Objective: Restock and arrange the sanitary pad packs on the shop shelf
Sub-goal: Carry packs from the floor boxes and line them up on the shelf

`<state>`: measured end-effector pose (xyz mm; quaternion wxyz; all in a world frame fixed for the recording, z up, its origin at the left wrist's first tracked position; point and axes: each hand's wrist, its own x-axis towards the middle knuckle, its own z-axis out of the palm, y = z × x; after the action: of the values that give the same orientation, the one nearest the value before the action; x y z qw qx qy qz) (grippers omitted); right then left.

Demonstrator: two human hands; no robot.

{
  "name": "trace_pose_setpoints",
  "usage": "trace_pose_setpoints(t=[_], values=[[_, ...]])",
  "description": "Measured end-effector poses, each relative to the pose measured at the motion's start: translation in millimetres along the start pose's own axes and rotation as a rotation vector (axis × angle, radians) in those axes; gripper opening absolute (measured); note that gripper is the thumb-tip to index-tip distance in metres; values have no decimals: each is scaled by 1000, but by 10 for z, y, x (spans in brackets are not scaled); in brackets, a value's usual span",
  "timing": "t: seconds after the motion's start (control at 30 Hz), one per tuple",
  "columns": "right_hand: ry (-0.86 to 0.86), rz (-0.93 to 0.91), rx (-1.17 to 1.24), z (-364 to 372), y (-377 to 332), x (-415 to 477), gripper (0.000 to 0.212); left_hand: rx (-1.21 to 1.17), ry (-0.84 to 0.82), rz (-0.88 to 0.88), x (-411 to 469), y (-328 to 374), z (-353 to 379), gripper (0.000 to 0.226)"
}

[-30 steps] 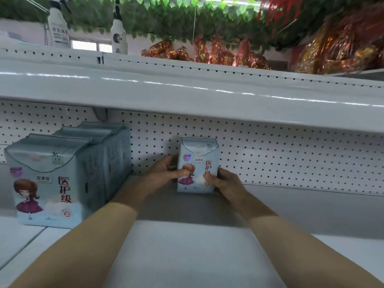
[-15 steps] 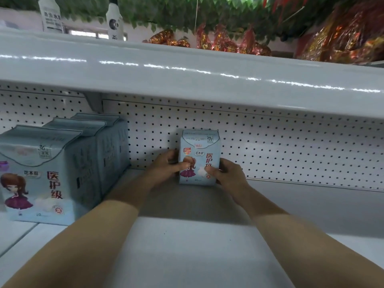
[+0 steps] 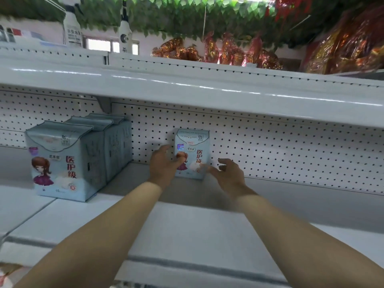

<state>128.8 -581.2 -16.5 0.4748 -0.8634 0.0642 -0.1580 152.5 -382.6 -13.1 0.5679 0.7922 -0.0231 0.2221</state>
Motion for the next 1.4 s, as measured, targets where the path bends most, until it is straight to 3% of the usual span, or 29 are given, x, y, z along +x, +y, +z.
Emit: trace_pose_setpoints(t=[0.13,0.3,0.53,0.8,1.13,1.33,1.4], values=[[-39,-92,-141,-397,-56,-251,64,155,29,9,-361,285,35,62],[-24,-132,-415,-945,-188,-672,66,354,-87,48,-863,733,94,74],[67,-145,-517,-1691,-199,-1533,70,472,-210,213,-1652,1353,161,74],[173,20,-598,-2196,86,-2740,65,465,-383,348,-2680,1486,267,65],[294,261,-534,-3038,571,-4157,76,320,-670,278,-4062,1796,603,70],[410,305,-522,-3751,907,-4664,57,247,-773,329,-4664,2213,1126,71],[428,333,-535,-4054,1094,-4766,60,246,-793,339,-4867,2364,1373,71]])
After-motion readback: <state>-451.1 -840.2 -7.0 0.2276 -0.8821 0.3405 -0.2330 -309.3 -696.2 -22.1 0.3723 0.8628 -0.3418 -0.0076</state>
